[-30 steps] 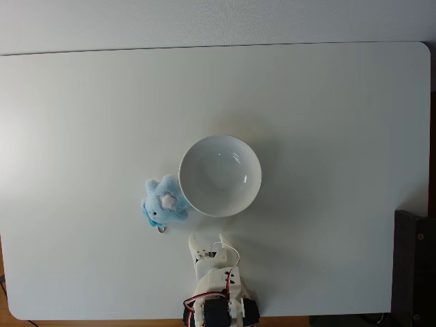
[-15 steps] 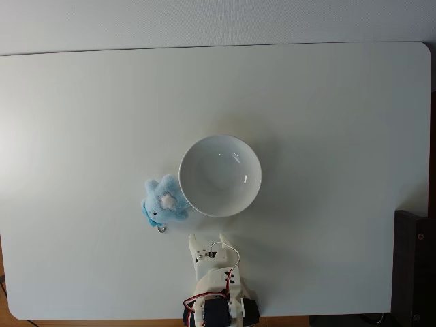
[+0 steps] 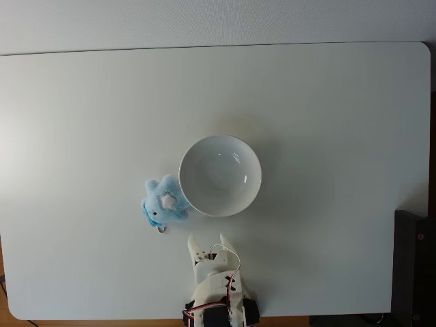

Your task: Grasp a skyblue doll and put it into the bowl.

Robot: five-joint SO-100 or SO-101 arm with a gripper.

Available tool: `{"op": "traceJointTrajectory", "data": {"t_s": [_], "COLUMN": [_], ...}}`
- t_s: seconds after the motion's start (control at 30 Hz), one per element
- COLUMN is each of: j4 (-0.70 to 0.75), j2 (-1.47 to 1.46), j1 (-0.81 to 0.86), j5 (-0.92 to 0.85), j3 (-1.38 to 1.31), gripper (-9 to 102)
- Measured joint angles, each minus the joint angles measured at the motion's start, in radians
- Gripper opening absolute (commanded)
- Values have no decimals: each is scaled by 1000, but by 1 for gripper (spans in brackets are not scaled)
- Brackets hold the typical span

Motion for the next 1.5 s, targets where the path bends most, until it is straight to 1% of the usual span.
{"op": "traceJointTrajectory", "data": {"t_s": [0.7, 1.27, 1.5], "j4": [0, 0, 0], "j2": [2, 3, 3], "j1": [-6, -8, -123], "j5": [0, -6, -6], "j3": [-488, -508, -497], "gripper": [31, 31, 33]}}
